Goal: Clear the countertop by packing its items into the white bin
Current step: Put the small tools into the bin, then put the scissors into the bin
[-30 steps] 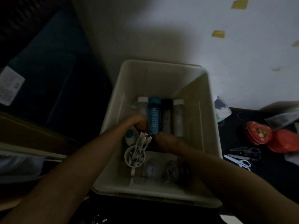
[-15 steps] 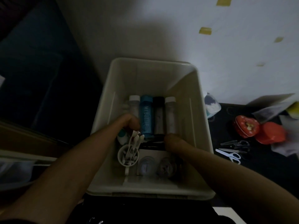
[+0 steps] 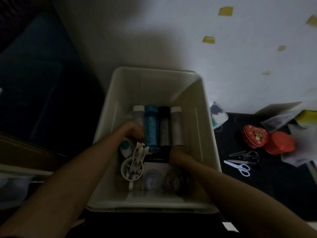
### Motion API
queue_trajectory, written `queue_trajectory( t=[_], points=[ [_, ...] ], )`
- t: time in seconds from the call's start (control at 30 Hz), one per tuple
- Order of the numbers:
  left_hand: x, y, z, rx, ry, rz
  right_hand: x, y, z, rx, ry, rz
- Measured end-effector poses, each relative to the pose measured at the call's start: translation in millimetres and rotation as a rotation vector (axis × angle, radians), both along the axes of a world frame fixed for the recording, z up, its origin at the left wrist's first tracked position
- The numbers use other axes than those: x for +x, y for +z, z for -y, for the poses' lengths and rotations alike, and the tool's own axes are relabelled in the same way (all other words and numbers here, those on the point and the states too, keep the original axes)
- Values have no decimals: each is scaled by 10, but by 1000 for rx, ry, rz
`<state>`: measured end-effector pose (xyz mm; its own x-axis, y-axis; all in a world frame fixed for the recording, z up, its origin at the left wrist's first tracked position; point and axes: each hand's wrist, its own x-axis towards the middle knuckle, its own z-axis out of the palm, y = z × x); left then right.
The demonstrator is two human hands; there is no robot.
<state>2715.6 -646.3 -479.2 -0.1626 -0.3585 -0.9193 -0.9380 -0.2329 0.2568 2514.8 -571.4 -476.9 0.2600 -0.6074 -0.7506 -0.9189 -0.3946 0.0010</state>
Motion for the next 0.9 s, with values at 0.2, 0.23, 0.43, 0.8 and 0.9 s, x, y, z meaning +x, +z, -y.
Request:
queue_trajectory(
  t=[0.2, 0.23, 0.43, 0.8, 0.9],
  points=[
    [-23, 606, -39, -363, 142, -129, -81, 557, 51, -11, -241, 375],
    [-31, 730, -89, -505, 95, -124, -174, 677, 40, -57, -273, 481],
    [-557, 1573, -772, -929, 191, -367, -887, 1351, -401, -311, -544, 1130],
    [-2405, 1639, -1354, -921, 228, -580, -2737, 866, -729, -555, -876, 909],
    [-2915, 1341, -1382, -873, 188, -564, -3237, 481, -758, -479, -922, 736]
  ],
)
